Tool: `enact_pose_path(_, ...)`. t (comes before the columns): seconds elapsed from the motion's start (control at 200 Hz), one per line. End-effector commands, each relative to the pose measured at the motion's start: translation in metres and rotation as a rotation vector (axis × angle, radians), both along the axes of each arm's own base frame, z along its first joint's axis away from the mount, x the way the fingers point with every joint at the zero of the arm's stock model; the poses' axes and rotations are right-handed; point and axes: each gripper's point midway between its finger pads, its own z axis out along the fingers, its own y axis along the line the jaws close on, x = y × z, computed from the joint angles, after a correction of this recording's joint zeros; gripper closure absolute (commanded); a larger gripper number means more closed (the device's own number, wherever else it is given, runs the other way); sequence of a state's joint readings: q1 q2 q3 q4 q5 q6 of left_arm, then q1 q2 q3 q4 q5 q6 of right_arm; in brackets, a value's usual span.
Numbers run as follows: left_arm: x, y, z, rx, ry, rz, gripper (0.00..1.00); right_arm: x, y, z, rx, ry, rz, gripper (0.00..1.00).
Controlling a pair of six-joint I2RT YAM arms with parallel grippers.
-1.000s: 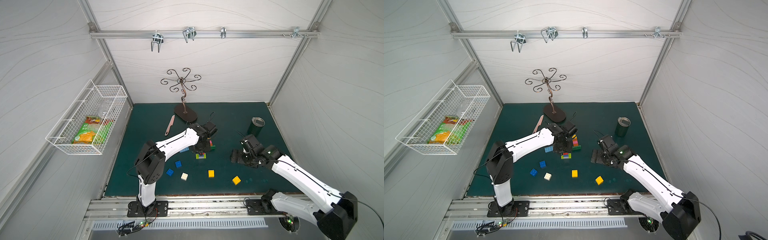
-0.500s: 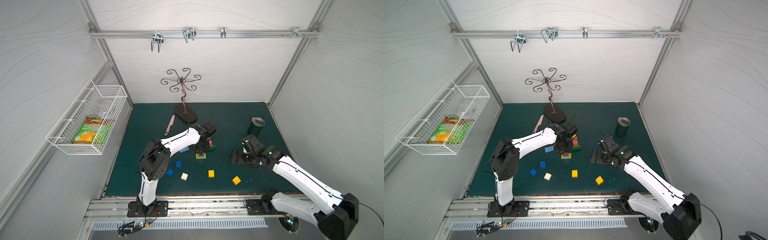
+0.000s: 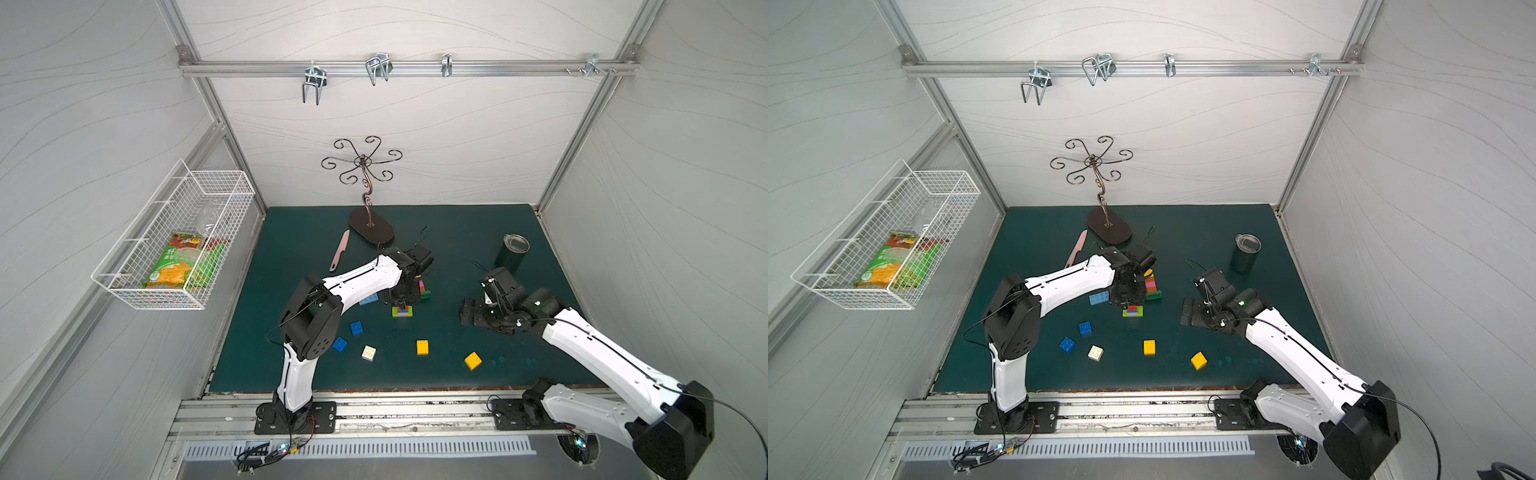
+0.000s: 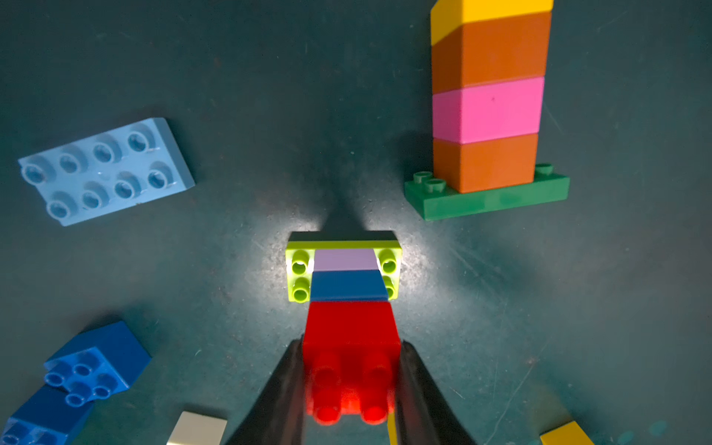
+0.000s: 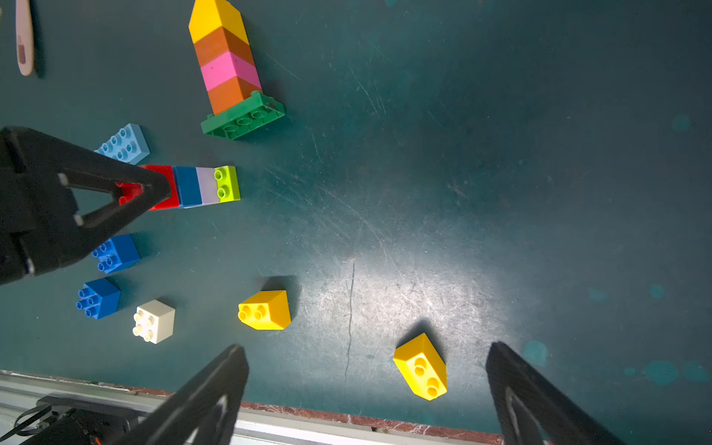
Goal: Assemble the number 1 with lego
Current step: Assemble the lego brick with the lego brick.
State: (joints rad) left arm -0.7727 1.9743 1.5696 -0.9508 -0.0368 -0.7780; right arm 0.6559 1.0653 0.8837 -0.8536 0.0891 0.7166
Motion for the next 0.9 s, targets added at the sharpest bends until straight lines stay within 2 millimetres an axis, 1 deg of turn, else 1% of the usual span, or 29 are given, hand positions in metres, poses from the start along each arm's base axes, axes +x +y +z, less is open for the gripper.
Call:
enact_pose_path(0.0,0.000,-0.001,-0.022,0.027,0.038,-0.041,0.91,0.002,0.001,0.005,0.002,0.000,0.007,0.01)
enact_pose_path(0.13,-0.004,0.004,-0.040,0.051,0.063,-0.054,0.95,0.001,0.001,0.003,-0.001,0.006,0.005,0.01)
enact_pose_path(0.26,-0.013,0.006,-0.068,0.044,0.109,-0.055,1.00,0.000,0.001,0.004,0.000,0.007,0.003,0.01)
enact_pose_path(0.275,-0.013,0.004,-0.070,0.032,0.110,-0.056,1.00,0.000,0.001,0.004,0.000,0.008,0.004,0.01)
enact_pose_path(0.38,-0.023,0.003,-0.092,0.009,0.150,-0.059,1.00,0.000,0.000,0.005,-0.001,0.007,0.003,0.01)
enact_pose_path(0.485,-0.027,0.005,-0.105,0.021,0.173,-0.084,1.00,-0.001,0.000,0.006,-0.001,0.007,0.003,0.01)
enact_pose_path(0.62,-0.028,0.011,-0.108,0.052,0.179,-0.104,1.00,0.000,0.001,0.007,0.004,0.005,0.004,0.01)
enact_pose_path(0.695,-0.027,0.013,-0.104,0.061,0.171,-0.108,1.00,0.000,0.003,0.009,0.014,0.003,0.009,0.01)
enact_pose_path(0.81,-0.023,0.016,-0.089,0.087,0.152,-0.112,1.00,0.000,0.005,0.012,0.030,-0.001,0.015,0.01)
enact_pose_path(0.896,-0.018,0.016,-0.072,0.090,0.128,-0.108,0.99,0.000,0.006,0.012,0.035,0.000,0.019,0.01)
